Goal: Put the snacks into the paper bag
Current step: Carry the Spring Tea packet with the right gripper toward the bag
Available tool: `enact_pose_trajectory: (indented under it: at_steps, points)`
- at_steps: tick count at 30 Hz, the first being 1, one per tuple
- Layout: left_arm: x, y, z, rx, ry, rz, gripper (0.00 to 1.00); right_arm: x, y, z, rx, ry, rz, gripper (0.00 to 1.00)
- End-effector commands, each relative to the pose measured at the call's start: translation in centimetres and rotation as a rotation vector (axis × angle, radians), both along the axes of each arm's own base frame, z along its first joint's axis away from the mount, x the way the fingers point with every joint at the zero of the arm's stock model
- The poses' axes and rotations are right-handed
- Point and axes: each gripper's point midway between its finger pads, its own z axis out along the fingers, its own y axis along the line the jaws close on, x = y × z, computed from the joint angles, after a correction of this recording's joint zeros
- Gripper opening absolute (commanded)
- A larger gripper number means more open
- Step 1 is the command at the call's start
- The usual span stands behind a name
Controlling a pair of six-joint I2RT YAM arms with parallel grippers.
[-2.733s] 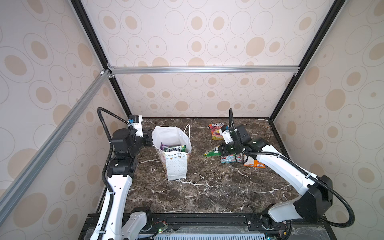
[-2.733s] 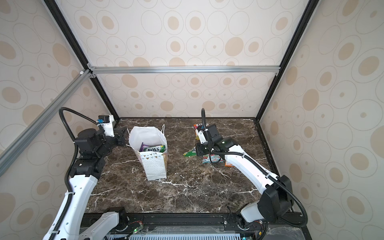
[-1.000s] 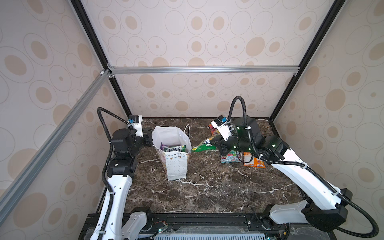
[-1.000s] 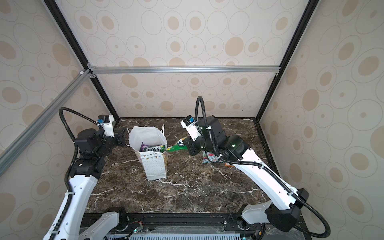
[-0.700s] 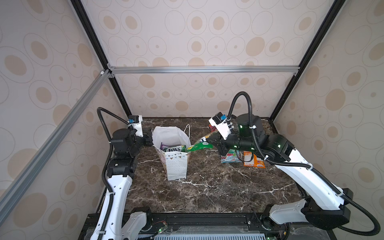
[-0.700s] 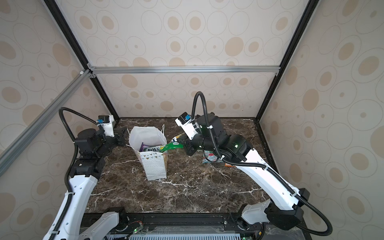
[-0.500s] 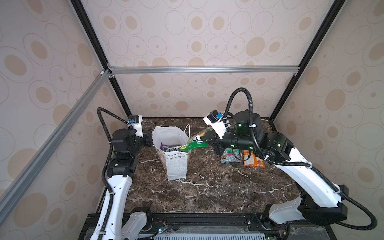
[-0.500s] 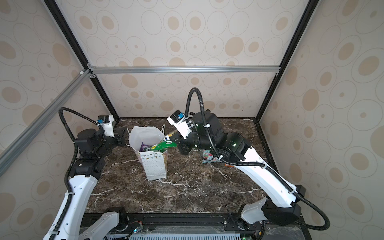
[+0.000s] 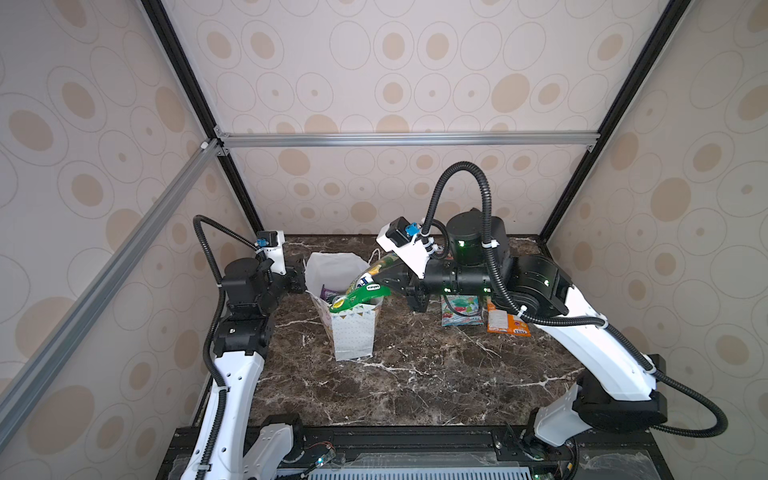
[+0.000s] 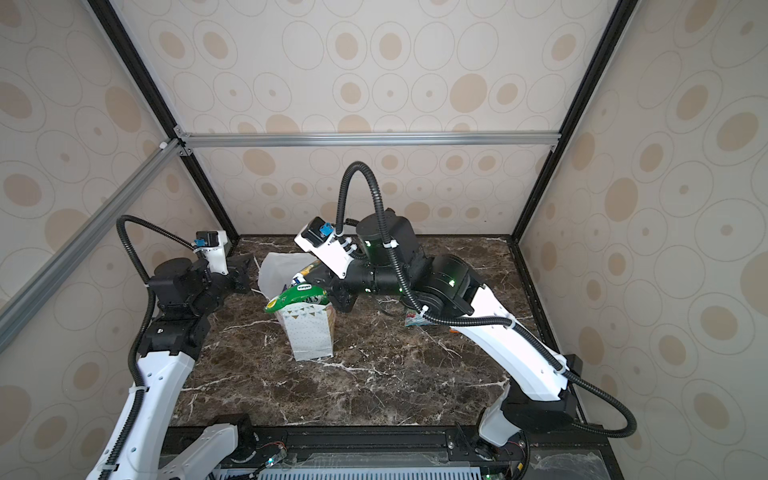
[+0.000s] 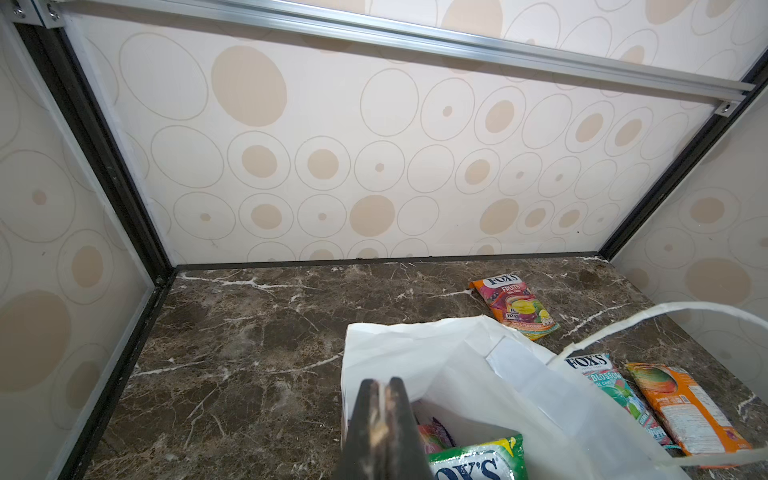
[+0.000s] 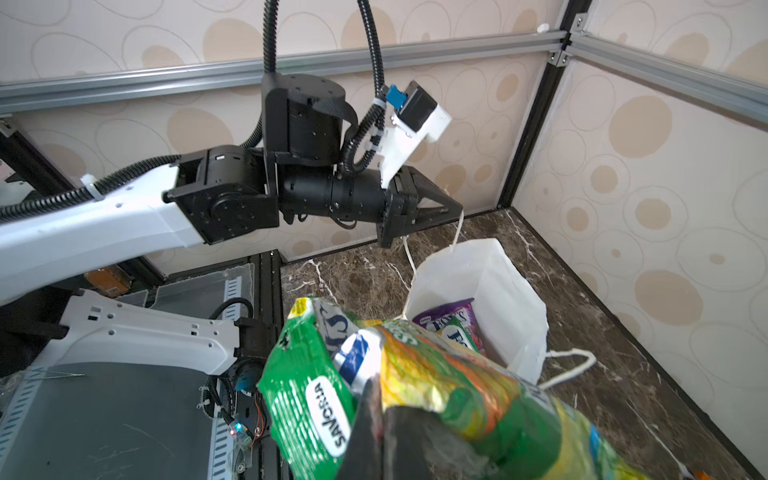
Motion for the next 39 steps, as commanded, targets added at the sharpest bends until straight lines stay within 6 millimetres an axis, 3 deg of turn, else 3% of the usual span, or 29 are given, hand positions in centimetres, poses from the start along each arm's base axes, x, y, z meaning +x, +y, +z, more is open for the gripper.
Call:
enact_pose_trajectory:
  at_steps: [1,9,21,32,39]
  points:
    - [-0.6,-0.1,2.6,0.020,-0.084,-0.012,0.00,-0.4,0.9,1.2,0.013,-0.053,0.056,0.00]
    - [-0.6,0.0,2.5,0.024,-0.082,-0.005,0.00,1.9,3.2,1.3,0.026,-0.062,0.096,0.00]
    - [-0.5,0.1,2.4,0.026,-0.081,-0.004,0.00,6.9,4.2,-1.8,-0.023,-0.002,0.101,0.00]
    - [-0.4,0.0,2.2,0.024,-0.074,-0.006,0.00,9.2,5.9,-4.5,-0.070,-0.028,0.112,0.00]
    - [-0.4,0.0,2.2,0.024,-0.073,-0.006,0.00,11.2,5.9,-6.1,-0.129,-0.070,0.056,0.00]
